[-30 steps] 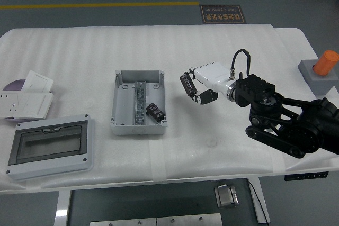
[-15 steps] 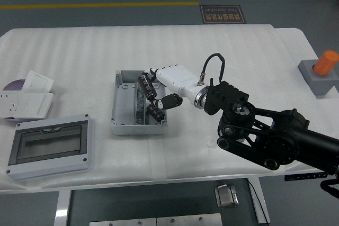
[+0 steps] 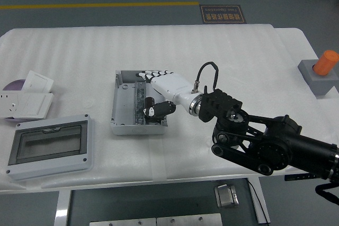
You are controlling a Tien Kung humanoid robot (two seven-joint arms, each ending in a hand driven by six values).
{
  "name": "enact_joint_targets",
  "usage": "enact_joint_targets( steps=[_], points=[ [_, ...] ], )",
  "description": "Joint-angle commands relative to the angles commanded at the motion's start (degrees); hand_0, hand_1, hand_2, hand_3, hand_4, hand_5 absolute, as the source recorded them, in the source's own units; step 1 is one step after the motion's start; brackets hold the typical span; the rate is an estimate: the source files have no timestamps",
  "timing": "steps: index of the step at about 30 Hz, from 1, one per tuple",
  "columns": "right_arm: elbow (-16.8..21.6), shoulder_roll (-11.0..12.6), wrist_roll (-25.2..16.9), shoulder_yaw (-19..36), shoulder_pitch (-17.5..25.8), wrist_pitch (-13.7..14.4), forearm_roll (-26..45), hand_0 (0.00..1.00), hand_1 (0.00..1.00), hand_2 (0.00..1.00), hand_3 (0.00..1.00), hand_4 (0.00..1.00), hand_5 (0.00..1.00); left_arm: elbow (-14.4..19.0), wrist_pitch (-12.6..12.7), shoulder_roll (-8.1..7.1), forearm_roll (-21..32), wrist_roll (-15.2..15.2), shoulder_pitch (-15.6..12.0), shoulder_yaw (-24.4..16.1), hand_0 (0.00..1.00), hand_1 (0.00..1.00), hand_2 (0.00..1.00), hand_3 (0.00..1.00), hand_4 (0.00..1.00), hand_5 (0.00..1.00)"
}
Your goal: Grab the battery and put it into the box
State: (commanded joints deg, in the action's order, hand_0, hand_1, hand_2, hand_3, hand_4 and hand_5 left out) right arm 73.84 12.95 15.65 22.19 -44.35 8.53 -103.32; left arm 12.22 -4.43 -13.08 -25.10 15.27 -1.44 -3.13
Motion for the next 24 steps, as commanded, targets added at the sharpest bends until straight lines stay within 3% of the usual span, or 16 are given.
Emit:
enact_joint_targets(
  steps=[9, 14, 20, 24],
  points=[
    [-0.77, 7.21, -0.98, 11.28, 6.86, 1.46, 1.56, 0.939, 0.979, 0.998, 0.998, 0.853, 0.535, -0.03, -0.04, 0.09, 0.1, 0.0, -0.34, -0.45, 0.689, 0.703, 0.524, 0.548, 0.613, 0.431],
    [-3.14, 10.6, -3.11, 19.11, 10.92, 2.67, 4.29, 0.922, 0.97, 0.998, 0.998, 0.847, 0.544, -0.04, -0.03, 0.13, 0.02, -0.02, -0.61, -0.83, 0.689, 0.703, 0.522, 0.548, 0.603, 0.418],
    [-5.94, 10.96, -9.48, 28.41, 15.38, 4.28, 13.18, 0.902, 0.955, 0.994, 0.998, 0.84, 0.54, -0.02, -0.02, 0.35, -0.21, -0.05, -0.9, -1.47, 0.689, 0.703, 0.522, 0.548, 0.604, 0.414],
    [-7.38, 10.58, -13.99, 34.1, 18.08, 3.66, 20.14, 0.902, 0.955, 0.994, 0.998, 0.84, 0.54, 0.0, 0.0, 0.48, -0.29, -0.05, -1.0, -1.73, 0.689, 0.703, 0.522, 0.548, 0.604, 0.414]
  ],
)
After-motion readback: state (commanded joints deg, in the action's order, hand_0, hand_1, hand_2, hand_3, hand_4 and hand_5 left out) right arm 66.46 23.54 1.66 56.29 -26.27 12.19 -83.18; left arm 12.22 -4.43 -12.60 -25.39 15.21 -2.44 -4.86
